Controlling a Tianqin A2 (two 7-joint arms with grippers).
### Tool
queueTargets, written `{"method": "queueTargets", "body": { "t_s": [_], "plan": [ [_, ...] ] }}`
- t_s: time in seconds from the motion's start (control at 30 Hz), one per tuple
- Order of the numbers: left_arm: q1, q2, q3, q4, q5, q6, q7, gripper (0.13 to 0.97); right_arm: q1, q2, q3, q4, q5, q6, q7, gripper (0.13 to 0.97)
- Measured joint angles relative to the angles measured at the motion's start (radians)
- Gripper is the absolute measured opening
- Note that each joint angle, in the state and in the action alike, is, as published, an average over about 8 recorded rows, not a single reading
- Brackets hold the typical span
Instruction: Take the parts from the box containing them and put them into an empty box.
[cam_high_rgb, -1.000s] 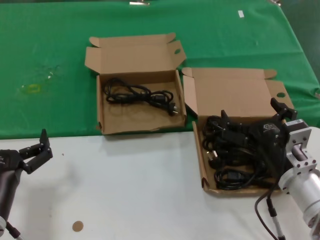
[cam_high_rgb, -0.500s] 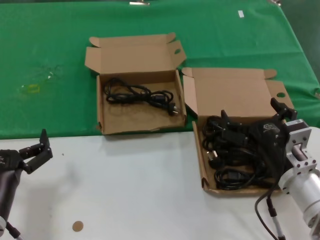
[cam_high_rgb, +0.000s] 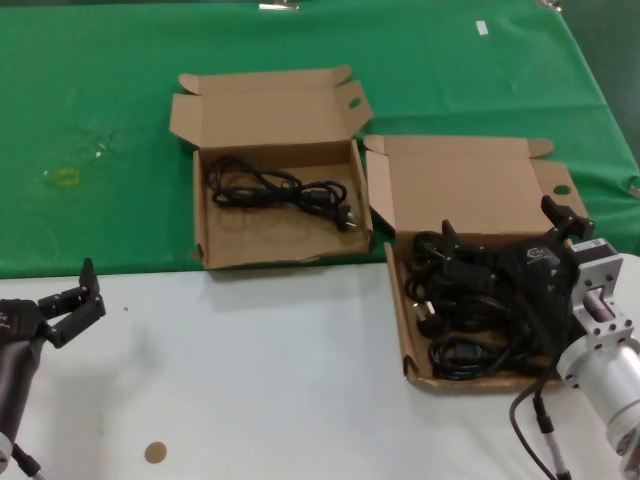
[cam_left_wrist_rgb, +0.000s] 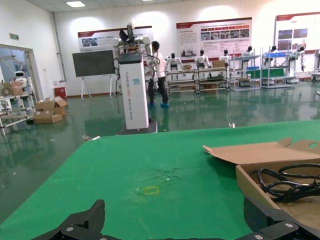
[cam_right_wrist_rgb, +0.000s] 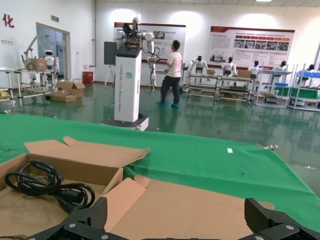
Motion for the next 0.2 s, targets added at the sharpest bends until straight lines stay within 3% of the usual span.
{"method": "queueTargets", "body": {
  "t_s": [0.2],
  "plan": [
    [0.000, 0.000, 0.000, 0.000, 0.000, 0.000, 0.000, 0.966, 0.000, 0.000, 0.000, 0.000, 0.000, 0.000, 0.000, 0.966]
  ]
}}
